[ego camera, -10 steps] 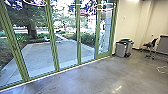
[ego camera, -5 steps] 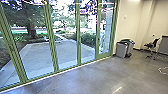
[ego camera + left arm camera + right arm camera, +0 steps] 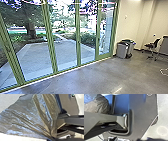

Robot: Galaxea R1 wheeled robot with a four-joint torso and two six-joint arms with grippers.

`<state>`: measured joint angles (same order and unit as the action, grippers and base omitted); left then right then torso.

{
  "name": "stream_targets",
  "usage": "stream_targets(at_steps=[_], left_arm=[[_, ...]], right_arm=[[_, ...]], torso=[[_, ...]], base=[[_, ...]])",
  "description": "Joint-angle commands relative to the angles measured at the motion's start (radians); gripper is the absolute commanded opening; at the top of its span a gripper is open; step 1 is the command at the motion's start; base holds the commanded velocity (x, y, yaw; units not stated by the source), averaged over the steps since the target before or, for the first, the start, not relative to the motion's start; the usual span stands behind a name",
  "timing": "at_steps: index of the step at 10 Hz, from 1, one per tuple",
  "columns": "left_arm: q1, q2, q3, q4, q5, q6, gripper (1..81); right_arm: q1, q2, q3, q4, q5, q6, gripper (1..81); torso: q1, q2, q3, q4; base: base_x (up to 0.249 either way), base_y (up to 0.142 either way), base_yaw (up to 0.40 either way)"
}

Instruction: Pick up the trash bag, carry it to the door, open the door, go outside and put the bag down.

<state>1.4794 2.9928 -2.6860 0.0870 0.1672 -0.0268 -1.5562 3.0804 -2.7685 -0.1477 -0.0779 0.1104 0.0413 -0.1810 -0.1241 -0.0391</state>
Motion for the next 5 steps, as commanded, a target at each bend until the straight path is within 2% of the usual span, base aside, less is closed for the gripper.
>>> stream_targets(at_steps=[1, 5], left_arm=[[-0.053, -0.003, 0.001, 0.007, 0.063, 0.004, 1.0], [-0.055, -0.001, 0.001, 0.008, 0.063, 0.004, 1.0]], right_arm=[[0.047, 0.011, 0.004, 0.005, -0.059, -0.008, 81.1], [0.049, 0.011, 0.004, 0.005, -0.059, -0.008, 81.1]], torso=[[0.0, 0.0, 0.0, 0.0], [0.0, 0.0, 0.0, 0.0]], base=[[0.154, -0.07, 0.0], [0.155, -0.071, 0.0]])
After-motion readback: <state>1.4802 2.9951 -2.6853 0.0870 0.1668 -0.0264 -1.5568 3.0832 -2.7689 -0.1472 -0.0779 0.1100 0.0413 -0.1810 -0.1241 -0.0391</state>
